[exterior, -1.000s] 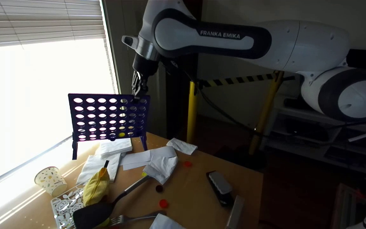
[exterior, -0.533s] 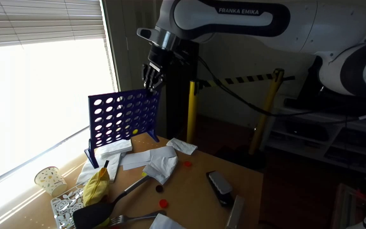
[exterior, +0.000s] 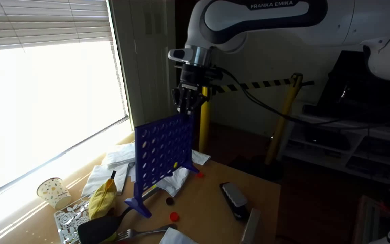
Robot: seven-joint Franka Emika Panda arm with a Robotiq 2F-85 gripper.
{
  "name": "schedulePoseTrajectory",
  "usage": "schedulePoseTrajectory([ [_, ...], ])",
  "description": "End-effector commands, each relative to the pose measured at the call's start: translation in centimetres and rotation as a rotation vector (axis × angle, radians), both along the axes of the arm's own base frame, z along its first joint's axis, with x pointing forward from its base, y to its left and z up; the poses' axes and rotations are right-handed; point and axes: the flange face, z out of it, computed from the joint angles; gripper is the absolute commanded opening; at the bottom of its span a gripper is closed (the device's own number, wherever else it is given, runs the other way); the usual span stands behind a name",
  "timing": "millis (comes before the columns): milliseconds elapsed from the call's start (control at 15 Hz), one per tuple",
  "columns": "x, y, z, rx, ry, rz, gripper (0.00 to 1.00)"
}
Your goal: Move the blue gameboard to the front.
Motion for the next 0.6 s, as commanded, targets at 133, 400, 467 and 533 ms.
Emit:
schedulePoseTrajectory([
  [133,-1.3,-1.4,-0.5,-0.03,0.02,0.006,0.18],
  [400,-1.9,-2.3,-0.8,-0.047,0.016,0.021,0.04],
  [467,-2.1,-3.0,-1.2,-0.059,0.024,0.031,0.04],
  [533,-2.3,-3.9,-1.6,-0.075,0.019,0.035,0.04],
])
